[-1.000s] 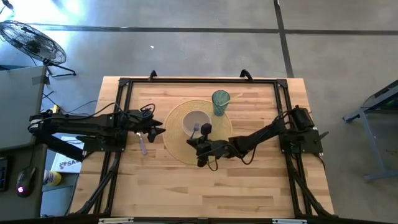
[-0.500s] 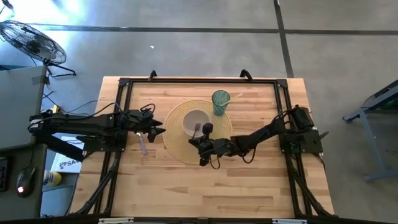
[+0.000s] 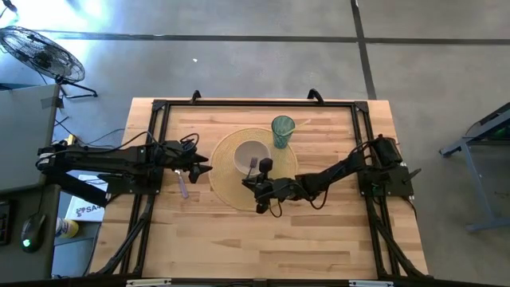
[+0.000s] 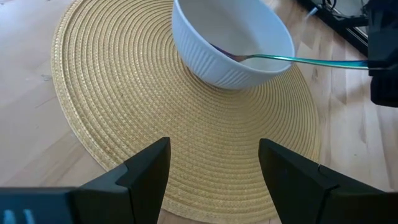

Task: Pick & Place Utensil
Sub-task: Place the purple fork into the white bowl, then place the purple spoon into the white bowl

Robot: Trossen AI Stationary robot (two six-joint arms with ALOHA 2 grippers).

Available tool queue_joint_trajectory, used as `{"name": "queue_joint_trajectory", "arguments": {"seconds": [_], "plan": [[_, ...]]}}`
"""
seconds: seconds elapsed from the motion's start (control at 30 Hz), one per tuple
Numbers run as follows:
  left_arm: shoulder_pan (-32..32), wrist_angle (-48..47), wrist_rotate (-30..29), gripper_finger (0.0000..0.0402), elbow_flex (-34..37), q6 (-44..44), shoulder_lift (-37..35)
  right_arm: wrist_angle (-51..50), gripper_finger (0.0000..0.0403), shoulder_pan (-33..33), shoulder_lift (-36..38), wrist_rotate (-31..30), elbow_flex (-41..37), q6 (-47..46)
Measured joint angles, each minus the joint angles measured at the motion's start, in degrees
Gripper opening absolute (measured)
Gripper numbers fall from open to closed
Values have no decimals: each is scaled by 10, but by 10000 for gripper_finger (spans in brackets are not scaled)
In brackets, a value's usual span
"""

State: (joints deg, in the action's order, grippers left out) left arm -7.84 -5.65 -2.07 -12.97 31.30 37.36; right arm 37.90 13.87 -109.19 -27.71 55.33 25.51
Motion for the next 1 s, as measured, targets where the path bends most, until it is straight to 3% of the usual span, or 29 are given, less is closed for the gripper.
{"name": "queue_joint_trajectory", "arguments": {"seconds": [0.6,0.73,0.87,1.0], "plan": [[0,0,2,241,0,0,0,1,93,28,17,-19,1,4],[0,-4,37,241,-2,13,0,5,99,42,44,-19,1,6],[3,-48,83,241,-33,36,0,6,99,59,77,-19,1,33],[47,-138,91,241,-78,68,0,5,99,76,106,-33,1,62]]}}
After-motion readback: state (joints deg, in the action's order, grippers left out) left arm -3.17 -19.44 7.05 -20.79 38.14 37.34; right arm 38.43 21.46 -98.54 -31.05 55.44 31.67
